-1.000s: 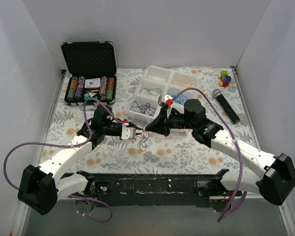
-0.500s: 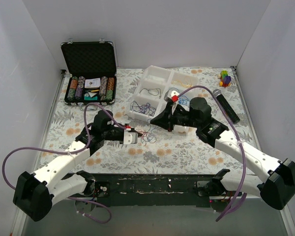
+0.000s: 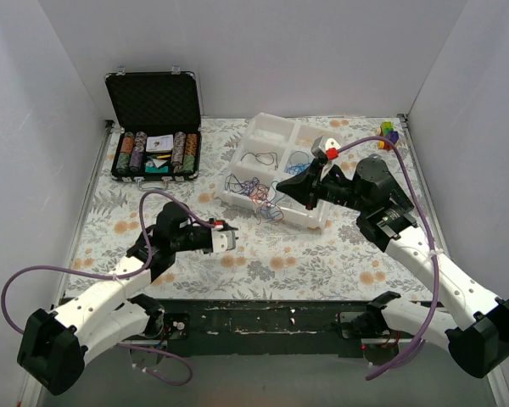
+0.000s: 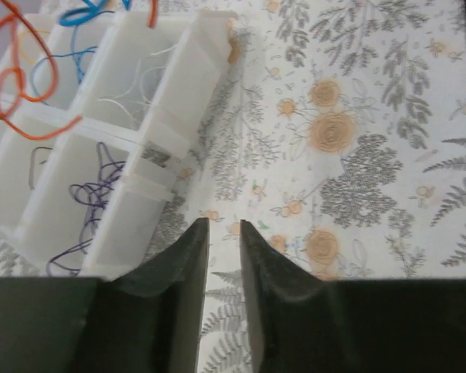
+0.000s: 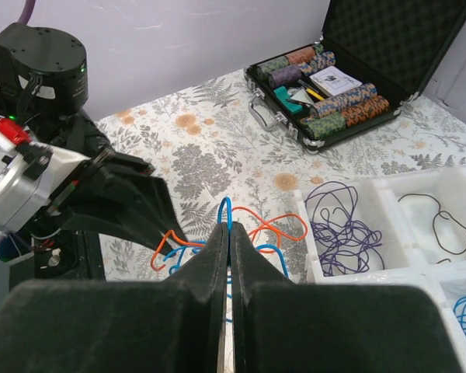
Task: Untangle the cables
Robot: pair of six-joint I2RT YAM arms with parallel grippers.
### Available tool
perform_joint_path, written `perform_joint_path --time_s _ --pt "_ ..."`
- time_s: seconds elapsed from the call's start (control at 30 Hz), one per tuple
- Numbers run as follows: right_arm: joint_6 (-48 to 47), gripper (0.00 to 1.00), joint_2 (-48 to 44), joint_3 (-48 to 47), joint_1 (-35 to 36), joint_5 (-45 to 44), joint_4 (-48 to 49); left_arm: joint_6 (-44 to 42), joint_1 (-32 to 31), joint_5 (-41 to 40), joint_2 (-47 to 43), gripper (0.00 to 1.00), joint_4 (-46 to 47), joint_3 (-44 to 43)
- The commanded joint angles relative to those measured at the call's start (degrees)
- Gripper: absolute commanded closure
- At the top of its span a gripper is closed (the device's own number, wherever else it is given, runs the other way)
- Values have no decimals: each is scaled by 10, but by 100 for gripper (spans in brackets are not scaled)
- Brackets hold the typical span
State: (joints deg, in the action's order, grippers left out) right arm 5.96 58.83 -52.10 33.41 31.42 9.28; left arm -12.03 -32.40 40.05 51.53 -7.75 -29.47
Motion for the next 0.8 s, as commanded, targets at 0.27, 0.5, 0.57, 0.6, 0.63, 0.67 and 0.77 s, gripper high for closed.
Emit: perform_joint_path --time_s 0.27,0.5,0.57,0.6,0.63,0.67,0.77 --pt "38 99 -1 -23 -1 77 51 50 1 -47 -5 4 200 31" --pt "73 99 1 -10 -1 109 84 85 0 63 25 2 198 -15" --pt "86 99 1 -2 -1 119 101 88 -3 79 32 2 200 -28" --pt "92 99 3 1 -1 121 108 91 -7 76 37 2 210 -30" --pt "96 99 4 2 -1 123 110 103 -13 67 42 2 230 -31" --pt "100 99 7 2 -1 126 115 116 -14 57 47 2 252 -31" --pt "110 99 10 7 -1 136 127 142 -17 46 64 2 288 -37"
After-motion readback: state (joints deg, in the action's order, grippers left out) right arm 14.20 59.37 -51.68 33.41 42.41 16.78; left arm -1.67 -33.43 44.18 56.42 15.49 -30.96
